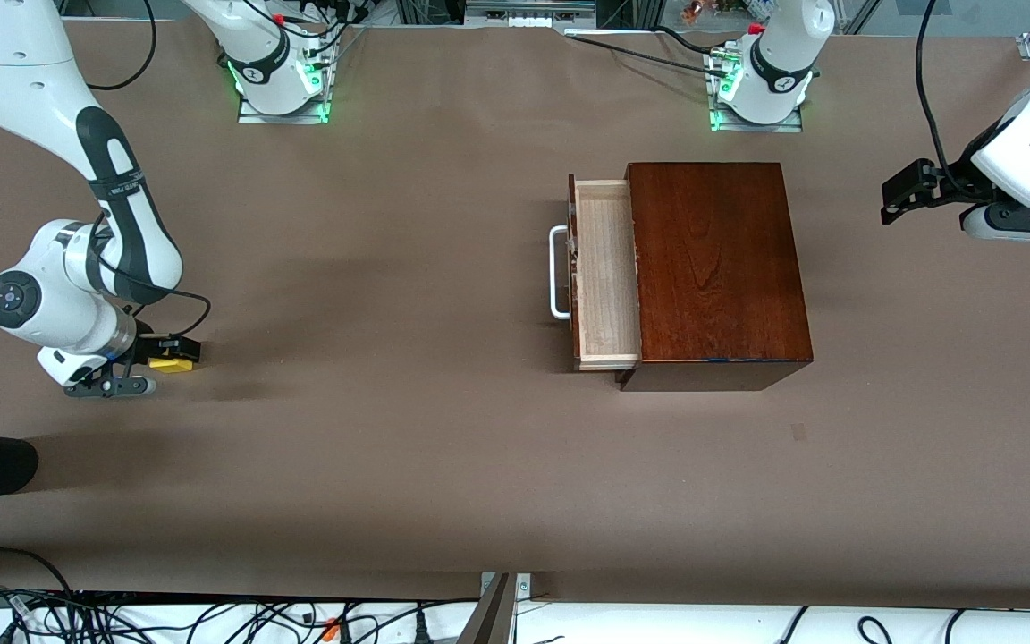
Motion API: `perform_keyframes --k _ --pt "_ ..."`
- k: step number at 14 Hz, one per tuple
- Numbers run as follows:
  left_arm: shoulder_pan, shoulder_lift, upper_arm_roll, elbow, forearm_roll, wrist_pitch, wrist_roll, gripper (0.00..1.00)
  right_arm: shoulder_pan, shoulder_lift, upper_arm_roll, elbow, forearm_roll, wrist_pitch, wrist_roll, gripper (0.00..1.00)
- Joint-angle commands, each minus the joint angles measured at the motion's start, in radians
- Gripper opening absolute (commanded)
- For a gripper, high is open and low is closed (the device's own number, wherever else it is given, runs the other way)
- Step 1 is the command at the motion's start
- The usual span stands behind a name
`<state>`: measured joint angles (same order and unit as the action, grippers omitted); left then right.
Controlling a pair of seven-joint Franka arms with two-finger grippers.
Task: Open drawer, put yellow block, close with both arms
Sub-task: 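Grasp the yellow cube with the right gripper and carry it to the drawer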
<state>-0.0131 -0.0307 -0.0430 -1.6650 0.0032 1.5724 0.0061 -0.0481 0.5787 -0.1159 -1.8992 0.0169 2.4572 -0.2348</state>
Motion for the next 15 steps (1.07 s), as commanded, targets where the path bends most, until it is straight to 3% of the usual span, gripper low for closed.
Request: perform_keyframes --k 1,3,4,6,11,15 --pt "-0.001 -0.005 0.003 0.004 0.023 -0.022 0.031 1.0 -0.018 -0.037 0.008 -0.038 0.017 0.017 -0.043 0.47" --pt "0.002 -0.005 0.005 0.004 0.023 -0.022 0.031 1.0 -0.018 -0.045 0.01 -0.035 0.017 0.013 -0.046 0.07" --pt "0.002 -0.005 0.005 0.004 0.023 -0.022 0.029 1.0 -0.018 -0.056 0.012 -0.032 0.017 0.008 -0.043 0.0" --pt "0.002 -0.006 0.003 0.004 0.023 -0.023 0.029 1.0 -0.016 -0.12 0.015 -0.031 0.017 -0.041 -0.037 0.0" --pt "0.002 -0.006 0.005 0.008 0.024 -0.075 0.029 1.0 -0.006 -0.359 0.022 0.046 0.014 -0.387 0.027 0.0" --pt "0.001 -0.003 0.003 0.022 0.026 -0.077 0.031 1.0 -0.004 -0.418 0.126 0.193 0.002 -0.623 0.216 0.0"
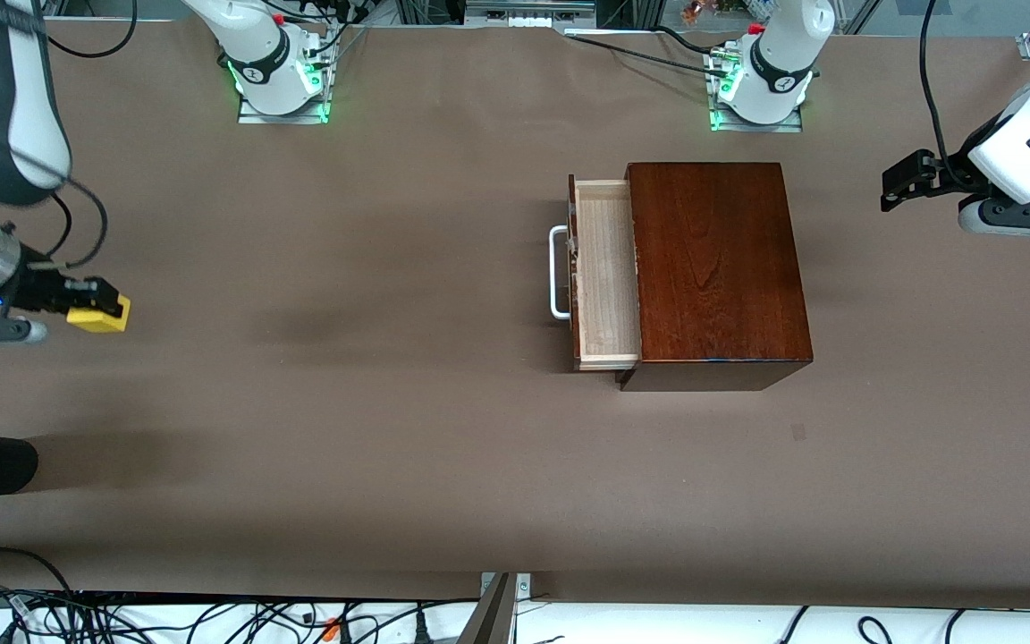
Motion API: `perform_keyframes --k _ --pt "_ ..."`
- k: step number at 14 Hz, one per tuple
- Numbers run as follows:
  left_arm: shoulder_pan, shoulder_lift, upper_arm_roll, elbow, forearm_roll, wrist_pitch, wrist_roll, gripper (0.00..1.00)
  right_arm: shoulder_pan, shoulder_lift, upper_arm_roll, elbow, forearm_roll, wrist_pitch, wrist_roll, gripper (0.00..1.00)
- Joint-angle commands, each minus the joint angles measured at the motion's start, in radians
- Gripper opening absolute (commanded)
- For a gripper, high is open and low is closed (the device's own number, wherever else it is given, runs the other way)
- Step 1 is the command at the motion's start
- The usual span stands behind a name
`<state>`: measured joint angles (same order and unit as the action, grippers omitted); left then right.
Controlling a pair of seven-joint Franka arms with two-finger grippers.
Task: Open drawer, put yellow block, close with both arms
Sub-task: 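Grasp the yellow cube with the right gripper and carry it to the drawer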
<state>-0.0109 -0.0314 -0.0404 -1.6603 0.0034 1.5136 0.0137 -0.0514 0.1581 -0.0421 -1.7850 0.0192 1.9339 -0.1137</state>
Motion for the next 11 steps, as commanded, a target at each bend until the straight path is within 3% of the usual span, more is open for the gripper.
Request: perform_keyframes --k 1,4,8,11 --pt "0.0 -0.002 0.0 0.017 0.024 -0.018 0.022 1.0 0.001 0.006 0.089 0.129 -0.007 -0.165 0.171 0.0" --pt "-0.001 -0.002 0.0 0.017 0.024 -0.018 0.022 1.0 0.086 0.012 0.137 0.19 -0.004 -0.236 0.436 0.0" --pt "-0.001 -0.002 0.0 0.017 0.024 -0.02 0.022 1.0 0.324 0.035 0.139 0.211 0.008 -0.237 0.907 0.0" --pt "-0.001 -0.002 0.0 0.019 0.026 -0.02 0.02 1.0 0.506 0.099 0.139 0.289 0.008 -0.225 1.335 0.0"
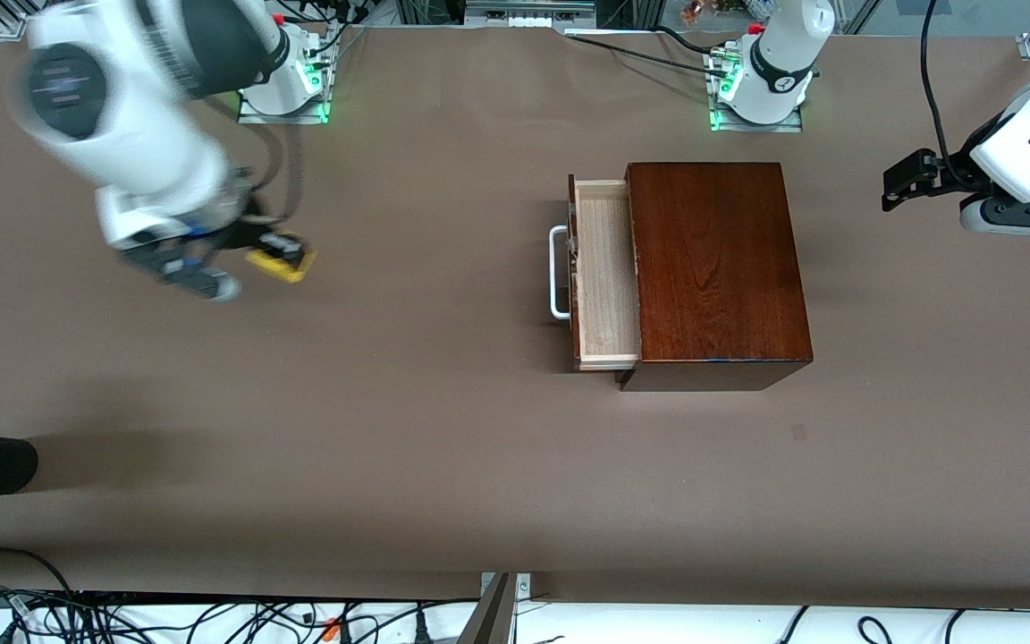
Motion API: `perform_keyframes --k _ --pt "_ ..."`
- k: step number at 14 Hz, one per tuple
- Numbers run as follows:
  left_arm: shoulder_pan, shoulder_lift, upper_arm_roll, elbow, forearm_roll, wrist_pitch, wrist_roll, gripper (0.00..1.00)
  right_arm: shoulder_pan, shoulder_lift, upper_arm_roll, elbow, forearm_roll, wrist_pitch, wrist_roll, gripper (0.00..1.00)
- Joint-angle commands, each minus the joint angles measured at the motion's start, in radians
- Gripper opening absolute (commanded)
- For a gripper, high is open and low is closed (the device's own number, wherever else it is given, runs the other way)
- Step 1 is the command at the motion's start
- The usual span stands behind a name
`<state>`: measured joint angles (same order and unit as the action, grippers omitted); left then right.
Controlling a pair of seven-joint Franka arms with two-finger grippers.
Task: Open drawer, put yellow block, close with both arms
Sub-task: 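Grasp the yellow cube with the right gripper and carry it to the drawer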
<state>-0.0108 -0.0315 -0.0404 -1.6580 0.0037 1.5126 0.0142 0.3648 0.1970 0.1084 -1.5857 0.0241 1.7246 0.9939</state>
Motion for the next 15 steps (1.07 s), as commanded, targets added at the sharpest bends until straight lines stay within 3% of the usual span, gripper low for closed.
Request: perform_keyframes --k 1,5,9,15 --pt "-0.001 -0.002 0.0 0.017 0.025 -0.02 0.021 1.0 0.148 0.09 -0.013 0.12 0.002 -0.014 0.356 0.0" --pt "-0.001 -0.002 -0.003 0.017 0.024 -0.02 0.02 1.0 0.31 0.238 -0.012 0.297 0.002 0.025 0.83 0.0" --pt "-0.001 -0.002 -0.003 0.017 0.024 -0.02 0.018 1.0 0.404 0.36 -0.013 0.427 0.003 0.081 1.125 0.0" --pt "-0.001 -0.002 -0.004 0.017 0.024 -0.02 0.018 1.0 0.491 0.476 -0.013 0.461 0.002 0.249 1.44 0.0"
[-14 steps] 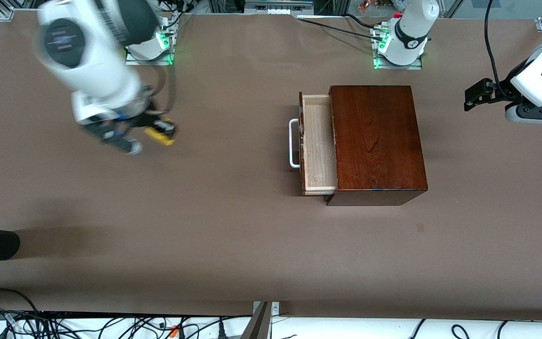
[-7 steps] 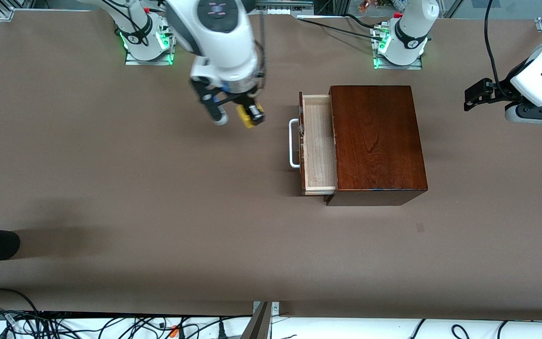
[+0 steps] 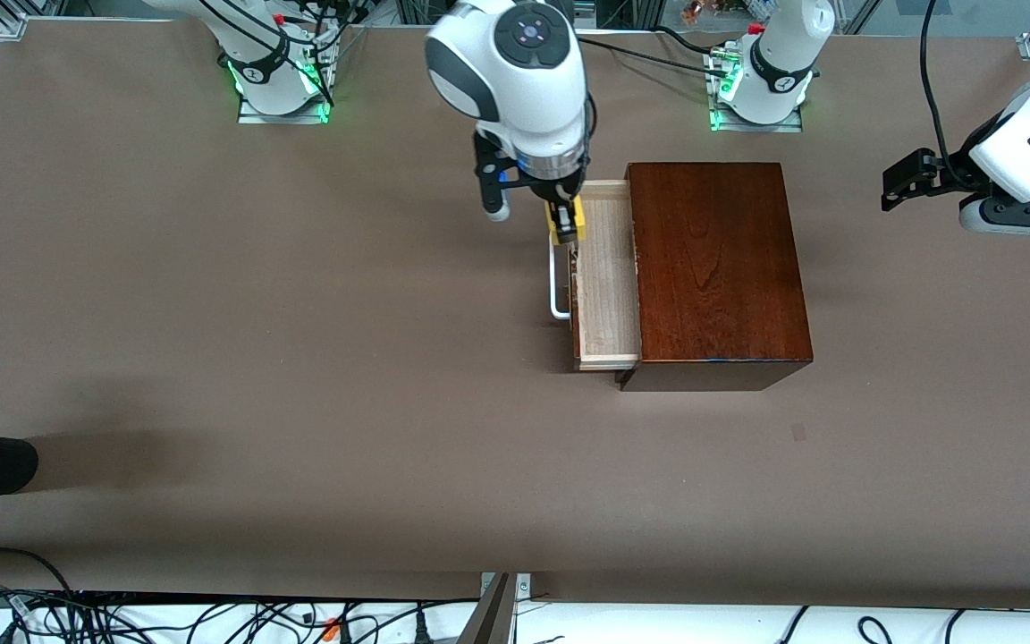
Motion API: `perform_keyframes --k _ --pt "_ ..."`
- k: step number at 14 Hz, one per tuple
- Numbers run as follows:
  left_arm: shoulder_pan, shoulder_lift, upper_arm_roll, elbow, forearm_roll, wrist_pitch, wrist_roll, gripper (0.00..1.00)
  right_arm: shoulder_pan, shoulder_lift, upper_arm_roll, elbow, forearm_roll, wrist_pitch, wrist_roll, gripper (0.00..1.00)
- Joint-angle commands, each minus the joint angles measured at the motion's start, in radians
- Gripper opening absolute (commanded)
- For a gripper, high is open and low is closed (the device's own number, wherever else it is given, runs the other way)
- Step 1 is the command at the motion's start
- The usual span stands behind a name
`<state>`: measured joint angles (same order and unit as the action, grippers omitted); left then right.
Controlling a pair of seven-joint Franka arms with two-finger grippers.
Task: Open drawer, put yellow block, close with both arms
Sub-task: 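Lower the cube into the open drawer and open the right gripper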
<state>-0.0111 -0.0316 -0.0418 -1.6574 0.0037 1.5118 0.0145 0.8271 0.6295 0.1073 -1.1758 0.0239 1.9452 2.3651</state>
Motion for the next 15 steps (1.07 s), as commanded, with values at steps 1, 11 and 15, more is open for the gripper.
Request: perform_keyframes --k 1,11,15 --pt "-0.001 -0.002 -0.003 0.016 0.024 -0.019 0.018 1.0 0.04 0.059 -0.012 0.051 0.002 0.05 0.075 0.0" --pt "-0.001 -0.002 -0.003 0.016 0.024 -0.019 0.019 1.0 0.083 0.194 -0.014 0.05 0.002 0.187 0.115 0.0" --pt "0.0 -0.001 -0.001 0.016 0.024 -0.019 0.019 1.0 0.083 0.194 -0.012 0.048 0.004 0.182 0.114 1.0"
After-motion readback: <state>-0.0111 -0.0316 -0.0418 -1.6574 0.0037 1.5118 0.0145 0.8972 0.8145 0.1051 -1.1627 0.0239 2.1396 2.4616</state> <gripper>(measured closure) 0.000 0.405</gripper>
